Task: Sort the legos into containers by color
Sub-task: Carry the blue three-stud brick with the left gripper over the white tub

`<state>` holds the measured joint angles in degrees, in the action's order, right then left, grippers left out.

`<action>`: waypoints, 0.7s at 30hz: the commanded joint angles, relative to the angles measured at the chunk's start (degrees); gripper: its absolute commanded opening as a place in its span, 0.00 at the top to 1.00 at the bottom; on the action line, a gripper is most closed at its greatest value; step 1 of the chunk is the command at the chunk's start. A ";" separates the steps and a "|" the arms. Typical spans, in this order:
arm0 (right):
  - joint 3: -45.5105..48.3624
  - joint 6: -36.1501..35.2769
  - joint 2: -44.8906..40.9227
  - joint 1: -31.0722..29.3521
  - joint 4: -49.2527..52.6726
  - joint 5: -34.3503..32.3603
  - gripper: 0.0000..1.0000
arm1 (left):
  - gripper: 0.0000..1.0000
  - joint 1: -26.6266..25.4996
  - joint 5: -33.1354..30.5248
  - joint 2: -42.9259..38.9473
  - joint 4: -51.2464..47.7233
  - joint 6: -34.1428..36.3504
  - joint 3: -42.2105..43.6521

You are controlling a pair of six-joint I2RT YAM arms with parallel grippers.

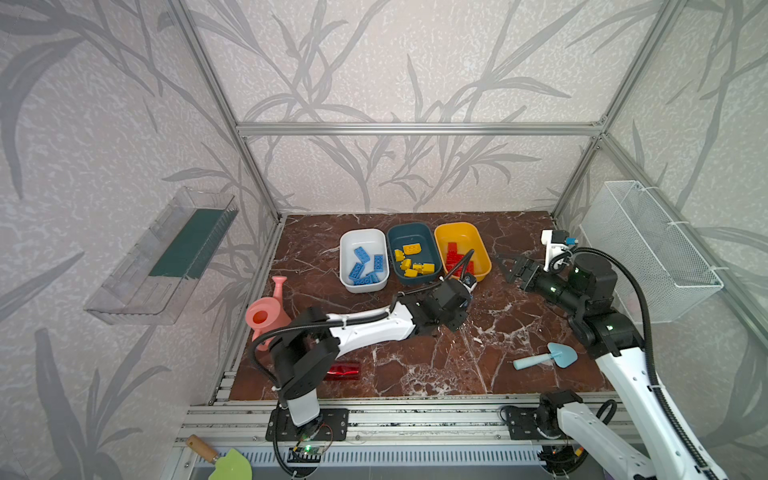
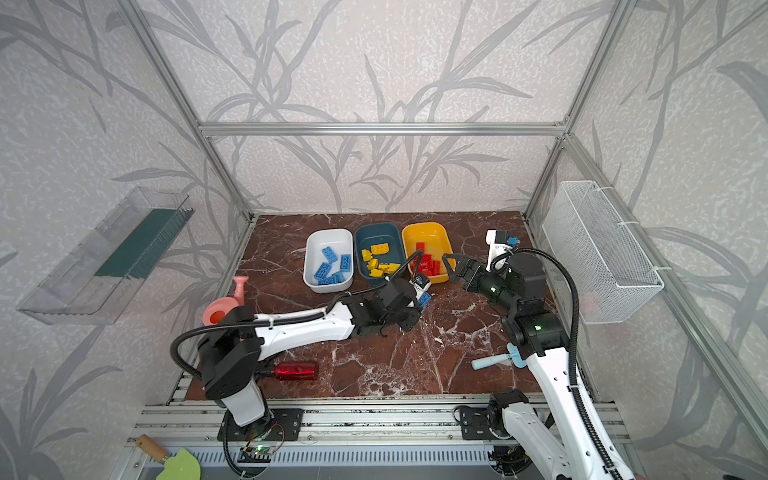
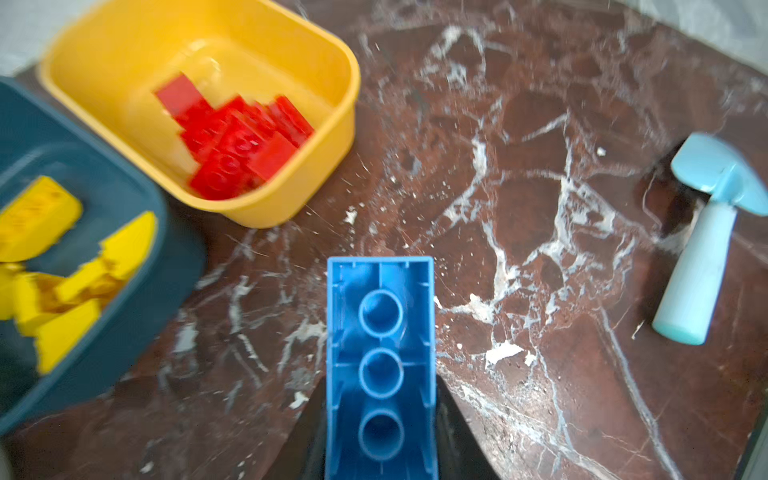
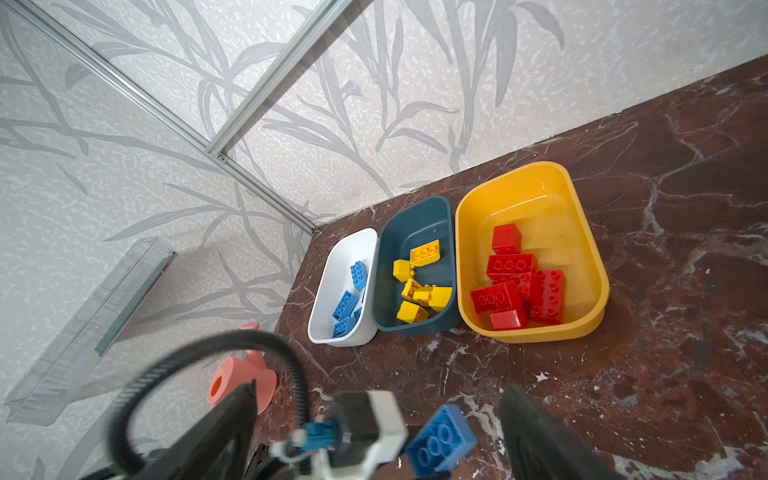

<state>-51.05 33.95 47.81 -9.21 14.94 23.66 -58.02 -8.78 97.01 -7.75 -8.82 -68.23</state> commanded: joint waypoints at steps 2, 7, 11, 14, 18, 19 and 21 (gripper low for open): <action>3.87 -2.14 1.65 -1.86 -4.54 -3.08 0.08 | 0.72 2.82 -10.12 -7.24 -3.24 -3.09 2.79; 6.75 -3.26 7.20 -7.85 -11.65 -6.50 0.08 | 0.72 12.96 -13.48 -11.57 -12.98 -10.58 1.47; 6.14 -4.60 13.68 -12.20 -15.60 -7.84 0.08 | 0.72 21.22 -14.96 -11.45 -20.47 -18.03 -1.62; 6.60 -4.09 17.92 -13.75 -19.42 -7.80 0.08 | 0.71 26.85 -12.89 -9.60 -23.44 -21.43 -3.23; 6.91 -4.59 22.03 -14.56 -22.02 -7.72 0.08 | 0.70 32.07 -9.89 -5.44 -25.19 -22.07 -5.74; 7.09 -4.69 22.89 -14.58 -22.49 -7.67 0.08 | 0.70 32.94 -9.57 -4.12 -25.27 -21.70 -6.54; 7.19 -5.26 24.08 -14.58 -22.60 -7.67 0.07 | 0.70 34.50 -8.28 -1.04 -25.76 -21.23 -8.57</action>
<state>-44.49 30.02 70.91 -23.62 -4.03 16.49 -24.73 -18.90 92.90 -30.06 -28.38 -74.30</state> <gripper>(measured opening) 0.926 0.327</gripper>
